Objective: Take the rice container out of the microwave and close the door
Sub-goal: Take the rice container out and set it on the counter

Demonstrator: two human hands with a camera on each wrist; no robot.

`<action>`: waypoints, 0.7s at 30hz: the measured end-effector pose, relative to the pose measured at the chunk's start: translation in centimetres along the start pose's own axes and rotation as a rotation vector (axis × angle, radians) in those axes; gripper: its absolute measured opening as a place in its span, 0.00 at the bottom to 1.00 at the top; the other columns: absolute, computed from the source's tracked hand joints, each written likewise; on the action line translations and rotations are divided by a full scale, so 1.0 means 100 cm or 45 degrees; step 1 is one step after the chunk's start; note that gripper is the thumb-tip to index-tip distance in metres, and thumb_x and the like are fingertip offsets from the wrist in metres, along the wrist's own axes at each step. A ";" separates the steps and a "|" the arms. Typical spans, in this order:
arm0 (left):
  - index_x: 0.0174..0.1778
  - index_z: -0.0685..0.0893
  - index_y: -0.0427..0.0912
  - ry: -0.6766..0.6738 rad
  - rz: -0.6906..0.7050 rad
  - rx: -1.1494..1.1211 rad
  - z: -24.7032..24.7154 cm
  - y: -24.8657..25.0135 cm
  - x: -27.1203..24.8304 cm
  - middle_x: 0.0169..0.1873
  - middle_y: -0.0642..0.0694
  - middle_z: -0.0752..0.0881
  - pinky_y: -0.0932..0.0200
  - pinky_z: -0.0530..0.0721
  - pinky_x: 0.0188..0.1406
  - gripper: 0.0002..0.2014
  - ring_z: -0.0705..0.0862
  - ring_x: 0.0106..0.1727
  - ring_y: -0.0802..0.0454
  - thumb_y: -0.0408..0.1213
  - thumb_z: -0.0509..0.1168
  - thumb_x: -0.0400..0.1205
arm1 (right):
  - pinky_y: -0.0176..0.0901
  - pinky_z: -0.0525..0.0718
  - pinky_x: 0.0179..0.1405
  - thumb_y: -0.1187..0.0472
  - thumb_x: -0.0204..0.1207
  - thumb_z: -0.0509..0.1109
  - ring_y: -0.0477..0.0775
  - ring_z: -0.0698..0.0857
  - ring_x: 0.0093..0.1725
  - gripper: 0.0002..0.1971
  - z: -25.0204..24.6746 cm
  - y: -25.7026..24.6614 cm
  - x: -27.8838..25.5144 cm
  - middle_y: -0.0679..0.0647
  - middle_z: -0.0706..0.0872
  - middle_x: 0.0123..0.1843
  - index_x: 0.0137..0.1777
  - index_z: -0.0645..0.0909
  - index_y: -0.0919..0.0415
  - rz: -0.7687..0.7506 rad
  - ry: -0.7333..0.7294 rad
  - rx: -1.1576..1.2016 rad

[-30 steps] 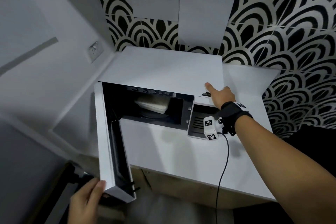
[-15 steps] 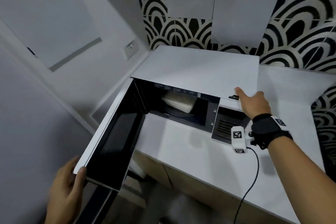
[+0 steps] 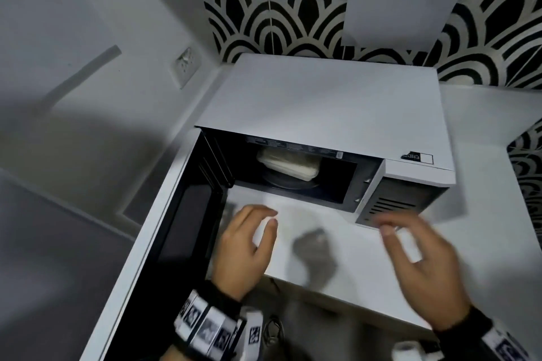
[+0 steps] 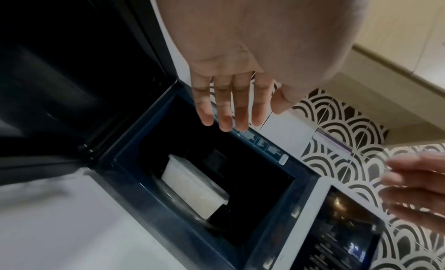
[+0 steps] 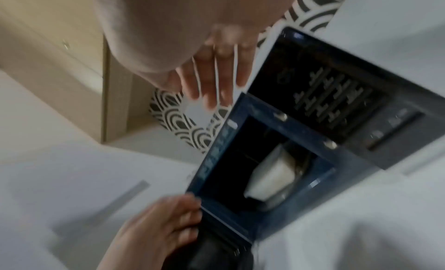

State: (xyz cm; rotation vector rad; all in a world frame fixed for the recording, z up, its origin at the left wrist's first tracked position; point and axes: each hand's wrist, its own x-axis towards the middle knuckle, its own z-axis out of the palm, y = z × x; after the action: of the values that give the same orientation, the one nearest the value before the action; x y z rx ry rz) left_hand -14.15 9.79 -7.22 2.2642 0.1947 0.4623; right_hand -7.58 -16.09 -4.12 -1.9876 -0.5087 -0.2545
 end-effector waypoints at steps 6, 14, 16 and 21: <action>0.64 0.85 0.40 0.006 -0.457 -0.240 0.046 -0.071 0.094 0.55 0.45 0.89 0.70 0.80 0.48 0.18 0.87 0.55 0.48 0.48 0.64 0.84 | 0.53 0.86 0.56 0.29 0.69 0.66 0.49 0.90 0.46 0.24 0.090 0.039 0.022 0.47 0.90 0.46 0.56 0.84 0.45 0.578 -0.560 0.083; 0.51 0.78 0.45 -0.111 -0.916 -0.404 0.086 -0.123 0.172 0.48 0.26 0.88 0.42 0.85 0.52 0.11 0.90 0.51 0.32 0.48 0.63 0.83 | 0.53 0.89 0.36 0.42 0.81 0.64 0.58 0.87 0.33 0.30 0.174 0.093 0.100 0.60 0.87 0.51 0.77 0.70 0.59 1.134 -0.225 0.248; 0.51 0.78 0.42 -0.109 -0.967 -0.504 0.092 -0.134 0.180 0.38 0.28 0.84 0.43 0.84 0.40 0.10 0.88 0.37 0.36 0.46 0.64 0.82 | 0.57 0.89 0.37 0.44 0.83 0.63 0.59 0.84 0.30 0.25 0.179 0.096 0.116 0.57 0.85 0.41 0.70 0.75 0.62 1.182 -0.187 0.269; 0.48 0.76 0.44 -0.020 -0.933 -0.698 0.088 -0.125 0.178 0.33 0.45 0.79 0.55 0.77 0.29 0.01 0.79 0.28 0.48 0.36 0.62 0.86 | 0.53 0.86 0.37 0.54 0.85 0.63 0.57 0.82 0.31 0.19 0.185 0.099 0.131 0.57 0.81 0.43 0.67 0.78 0.68 1.246 -0.145 0.376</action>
State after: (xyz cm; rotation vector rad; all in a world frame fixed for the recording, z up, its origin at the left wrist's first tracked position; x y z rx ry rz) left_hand 5.72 17.15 -17.20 1.5186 0.7559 0.0817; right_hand 7.88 -0.29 -15.34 -1.7421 0.3705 0.5155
